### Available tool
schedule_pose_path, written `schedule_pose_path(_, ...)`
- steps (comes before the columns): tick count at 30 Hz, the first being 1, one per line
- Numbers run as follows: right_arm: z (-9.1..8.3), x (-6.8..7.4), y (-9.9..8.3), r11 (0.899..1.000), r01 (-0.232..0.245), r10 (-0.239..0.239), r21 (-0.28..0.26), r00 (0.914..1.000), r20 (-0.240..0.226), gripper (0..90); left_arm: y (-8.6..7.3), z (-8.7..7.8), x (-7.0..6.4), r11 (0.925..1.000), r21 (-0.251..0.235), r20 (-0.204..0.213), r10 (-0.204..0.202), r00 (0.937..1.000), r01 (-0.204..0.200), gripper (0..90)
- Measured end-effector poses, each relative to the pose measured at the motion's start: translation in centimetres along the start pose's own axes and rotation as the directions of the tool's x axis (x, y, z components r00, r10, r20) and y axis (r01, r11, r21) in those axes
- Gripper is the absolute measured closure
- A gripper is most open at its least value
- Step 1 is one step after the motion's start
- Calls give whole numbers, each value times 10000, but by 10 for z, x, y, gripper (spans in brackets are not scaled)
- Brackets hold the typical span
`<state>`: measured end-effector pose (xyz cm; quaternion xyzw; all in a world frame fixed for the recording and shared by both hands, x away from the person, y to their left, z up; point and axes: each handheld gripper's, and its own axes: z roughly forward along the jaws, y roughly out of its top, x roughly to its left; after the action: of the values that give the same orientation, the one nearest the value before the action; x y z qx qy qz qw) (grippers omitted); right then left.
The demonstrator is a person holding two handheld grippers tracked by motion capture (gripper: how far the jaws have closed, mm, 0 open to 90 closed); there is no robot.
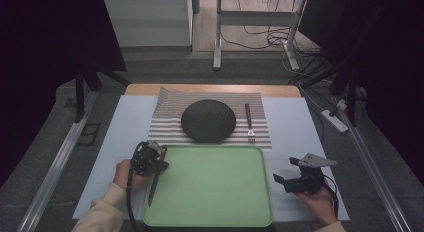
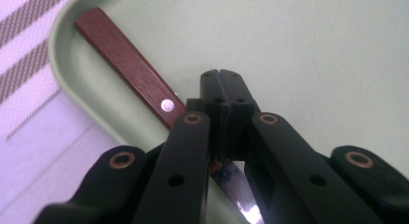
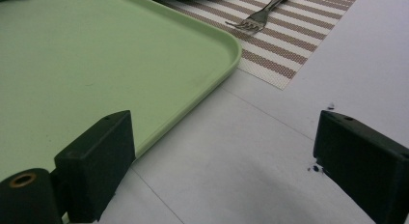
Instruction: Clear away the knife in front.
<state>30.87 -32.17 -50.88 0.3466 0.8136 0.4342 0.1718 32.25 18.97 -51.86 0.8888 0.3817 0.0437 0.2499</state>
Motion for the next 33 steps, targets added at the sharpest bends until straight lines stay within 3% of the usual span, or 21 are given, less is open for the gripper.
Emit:
schedule_pose_path(7,2,-2,1,10000,-90,89,-29,9999,-138,76,-7,-6,-3,9996,-217,-93,-188,9998,186,886)
schedule_pose_path(13,2,-2,1,9999,-68,66,-92,9998,-170,76,-5,-14,-4,9956,-927,-312,-154,9994,124,886)
schedule_pose_path(17,0,-1,2,9999,-33,30,-159,9999,-169,76,-10,-24,-3,9853,-1704,-520,-192,9985,100,886)
schedule_pose_path(19,0,0,3,9999,21,-24,-153,9999,-139,76,-16,-29,-3,9732,-2287,-591,-407,9974,262,885)
schedule_pose_path(21,0,1,3,9998,66,-69,-190,9999,-138,76,-24,-34,-2,9577,-2837,-668,-689,9954,472,807)
schedule_pose_path(22,0,1,3,9998,79,-81,-185,9999,-113,76,-30,-37,-1,9480,-3116,-728,-916,9931,646,735)
schedule_pose_path(24,0,1,3,9998,75,-77,-178,9999,-102,76,-37,-40,0,9411,-3255,-858,-1261,9883,918,514)
schedule_pose_path(26,0,0,3,9998,30,-32,-202,9999,-97,76,-47,-44,1,9256,-3537,-914,-1776,9799,1347,398)
schedule_pose_path(29,-1,0,3,9995,83,-87,-297,9998,-162,76,-58,-46,2,9201,-3564,-959,-2087,9733,1622,312)
schedule_pose_path(33,-5,2,4,9974,232,-242,-684,9996,-142,76,-66,-47,0,9200,-3537,-917,-2139,9725,1690,290)
